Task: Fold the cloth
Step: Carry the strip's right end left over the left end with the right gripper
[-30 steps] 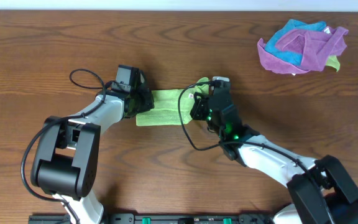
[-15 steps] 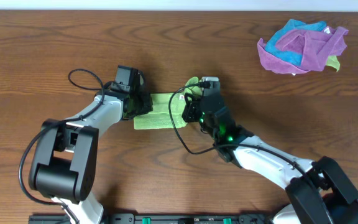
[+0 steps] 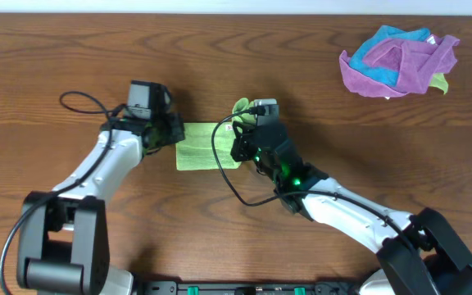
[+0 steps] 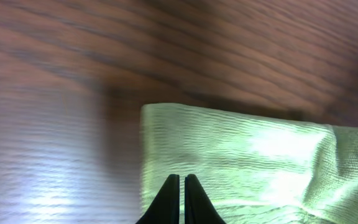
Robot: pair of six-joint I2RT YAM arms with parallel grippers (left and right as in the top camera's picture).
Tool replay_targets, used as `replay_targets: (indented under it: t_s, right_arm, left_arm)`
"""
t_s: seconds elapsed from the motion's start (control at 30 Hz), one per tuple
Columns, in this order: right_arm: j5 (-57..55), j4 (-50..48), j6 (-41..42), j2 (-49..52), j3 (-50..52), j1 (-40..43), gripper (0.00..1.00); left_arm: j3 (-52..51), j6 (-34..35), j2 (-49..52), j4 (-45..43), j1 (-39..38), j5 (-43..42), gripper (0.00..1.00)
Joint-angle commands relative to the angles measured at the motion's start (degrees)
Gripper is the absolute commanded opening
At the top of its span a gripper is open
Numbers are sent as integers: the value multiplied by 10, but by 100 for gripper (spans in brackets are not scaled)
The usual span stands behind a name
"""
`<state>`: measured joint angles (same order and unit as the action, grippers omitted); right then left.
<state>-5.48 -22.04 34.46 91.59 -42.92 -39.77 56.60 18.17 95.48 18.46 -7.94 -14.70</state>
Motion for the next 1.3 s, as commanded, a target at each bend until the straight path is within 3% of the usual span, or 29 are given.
replay_targets:
  t_s: [0.0,0.77,1.27]
  right_arm:
    - [4,14,-19,1,-31,-7,1]
    - [44,50,-33,162,-165,-79,1]
    - [45,49,-35,191,-171,-94,1]
  left_arm:
    - [-6,-17,-25,16,24,17,6]
    - [-6,-17,-62,54,98,20,6]
    - [-6,-17,-62,56,140,20,6]
